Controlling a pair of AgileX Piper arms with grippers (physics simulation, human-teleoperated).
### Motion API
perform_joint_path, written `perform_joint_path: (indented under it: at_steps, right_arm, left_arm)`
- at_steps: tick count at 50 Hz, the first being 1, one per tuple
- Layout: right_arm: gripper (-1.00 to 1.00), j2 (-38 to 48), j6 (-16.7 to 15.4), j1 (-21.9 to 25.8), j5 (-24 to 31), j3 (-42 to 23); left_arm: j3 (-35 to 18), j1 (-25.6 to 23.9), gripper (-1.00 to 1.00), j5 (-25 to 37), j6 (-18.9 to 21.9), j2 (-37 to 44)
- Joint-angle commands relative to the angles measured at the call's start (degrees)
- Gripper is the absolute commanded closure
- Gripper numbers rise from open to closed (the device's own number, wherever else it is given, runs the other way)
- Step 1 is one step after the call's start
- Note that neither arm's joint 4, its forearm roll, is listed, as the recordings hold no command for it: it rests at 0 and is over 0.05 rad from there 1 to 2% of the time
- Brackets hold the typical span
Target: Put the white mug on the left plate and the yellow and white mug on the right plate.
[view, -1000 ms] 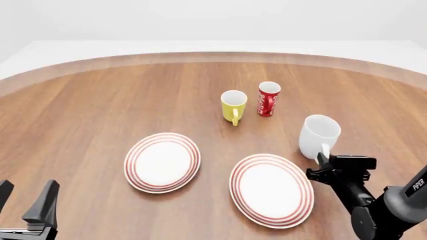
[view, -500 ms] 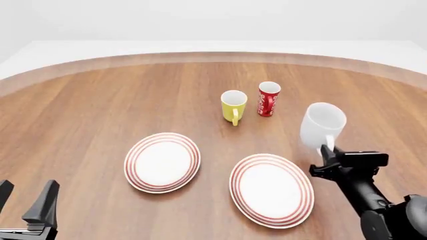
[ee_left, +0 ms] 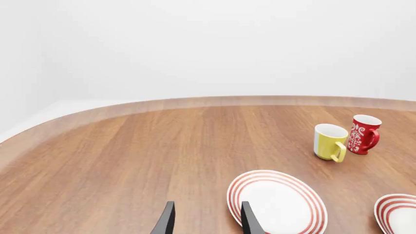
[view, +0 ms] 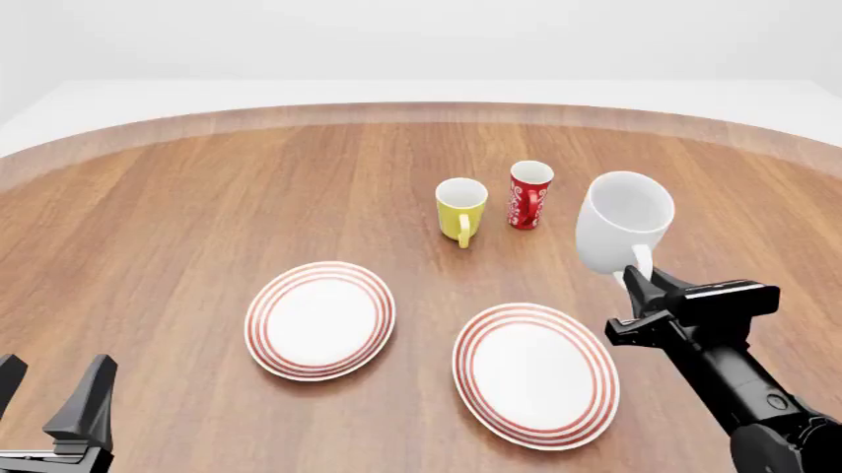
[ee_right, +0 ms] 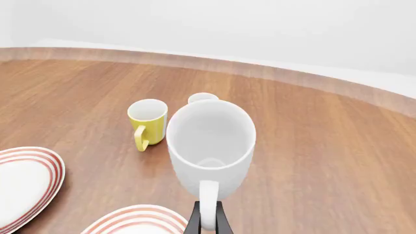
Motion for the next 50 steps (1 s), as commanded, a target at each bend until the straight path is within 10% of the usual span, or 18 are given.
perform_joint_path:
  at_steps: [1, 50]
  right_arm:
    - [1.00, -5.52, -0.69, 4.28, 4.59, -0.92]
    - [1.00, 7.27, 2.40, 23.74, 6.67, -15.28]
  left_arm:
    - [0.00, 0.00, -1.00, 0.00, 0.00, 0.00]
    - [0.00, 0.00, -1.00, 0.00, 0.00, 0.00]
